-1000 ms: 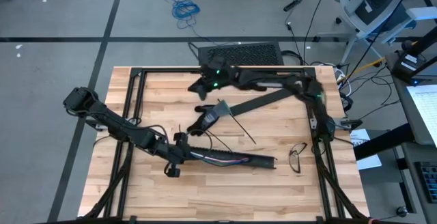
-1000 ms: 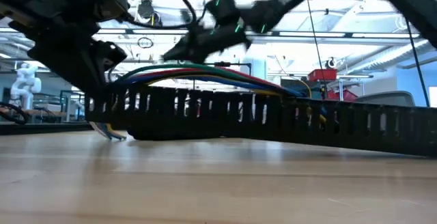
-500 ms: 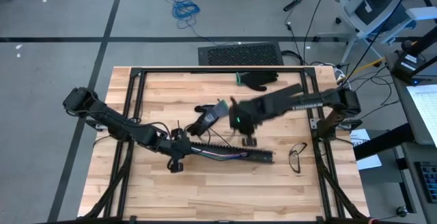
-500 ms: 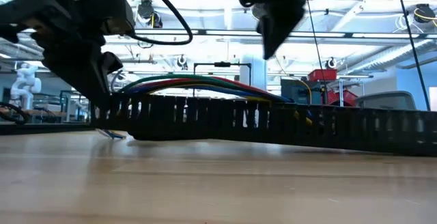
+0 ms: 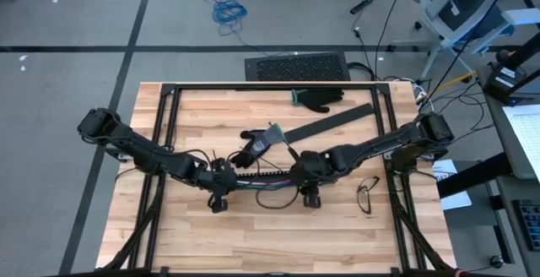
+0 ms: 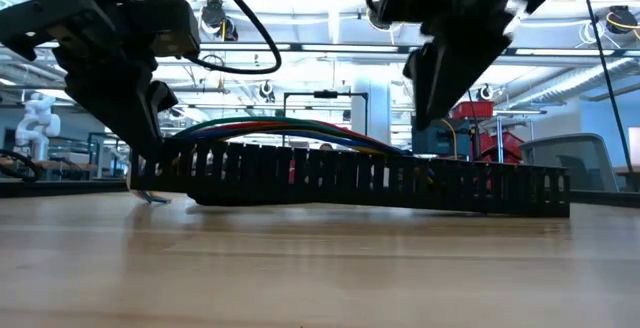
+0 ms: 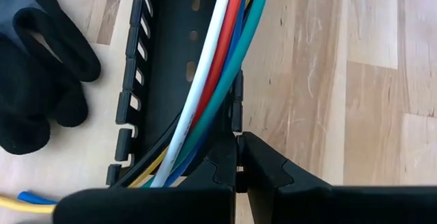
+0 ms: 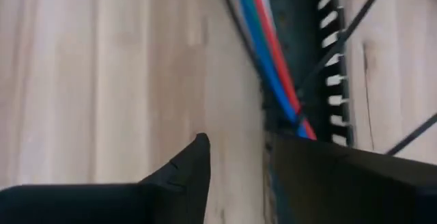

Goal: Ziptie cables
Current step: Put the zip tied cable wires into the black cable duct

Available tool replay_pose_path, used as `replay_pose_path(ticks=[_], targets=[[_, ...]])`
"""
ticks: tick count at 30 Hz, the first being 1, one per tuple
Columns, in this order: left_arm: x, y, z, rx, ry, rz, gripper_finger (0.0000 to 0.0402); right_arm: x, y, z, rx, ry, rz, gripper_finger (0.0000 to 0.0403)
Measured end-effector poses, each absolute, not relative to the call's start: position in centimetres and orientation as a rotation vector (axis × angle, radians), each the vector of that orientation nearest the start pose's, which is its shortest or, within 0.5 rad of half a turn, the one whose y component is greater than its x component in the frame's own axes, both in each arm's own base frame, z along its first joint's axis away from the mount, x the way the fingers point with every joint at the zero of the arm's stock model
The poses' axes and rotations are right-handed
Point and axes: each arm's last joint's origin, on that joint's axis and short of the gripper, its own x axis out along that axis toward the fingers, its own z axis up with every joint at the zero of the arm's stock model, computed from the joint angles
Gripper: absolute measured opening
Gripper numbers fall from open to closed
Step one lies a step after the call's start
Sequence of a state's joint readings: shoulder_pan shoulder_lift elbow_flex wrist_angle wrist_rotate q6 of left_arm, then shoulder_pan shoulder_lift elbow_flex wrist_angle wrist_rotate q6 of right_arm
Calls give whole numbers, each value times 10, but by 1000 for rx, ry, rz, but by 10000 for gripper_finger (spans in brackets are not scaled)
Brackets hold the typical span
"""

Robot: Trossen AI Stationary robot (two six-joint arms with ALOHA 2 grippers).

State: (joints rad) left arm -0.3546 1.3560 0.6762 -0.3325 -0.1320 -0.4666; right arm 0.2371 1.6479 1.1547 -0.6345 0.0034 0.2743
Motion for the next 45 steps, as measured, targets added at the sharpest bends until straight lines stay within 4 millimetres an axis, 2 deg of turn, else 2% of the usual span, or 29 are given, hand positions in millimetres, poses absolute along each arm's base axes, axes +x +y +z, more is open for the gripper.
replay_pose_path(ticks=[3, 8, 11, 22, 36, 45], targets=[[229, -81, 172, -183, 1003, 29, 18, 317, 69, 206, 111, 1134, -4, 136], [229, -81, 172, -183, 1003, 29, 18, 322, 47, 210, 118, 1090, -80, 119], [229, -81, 172, -183, 1003, 29, 18, 323, 42, 209, 102, 1095, -65, 109], [229, -81, 172, -183, 1002, 29, 18, 330, 50, 211, 99, 1037, 60, 108], [229, -81, 173, -183, 1001, 31, 18, 337, 52, 203, 85, 1018, 110, 186], [230, -81, 173, -182, 1000, 32, 18, 340, 52, 196, 77, 1034, 114, 173]])
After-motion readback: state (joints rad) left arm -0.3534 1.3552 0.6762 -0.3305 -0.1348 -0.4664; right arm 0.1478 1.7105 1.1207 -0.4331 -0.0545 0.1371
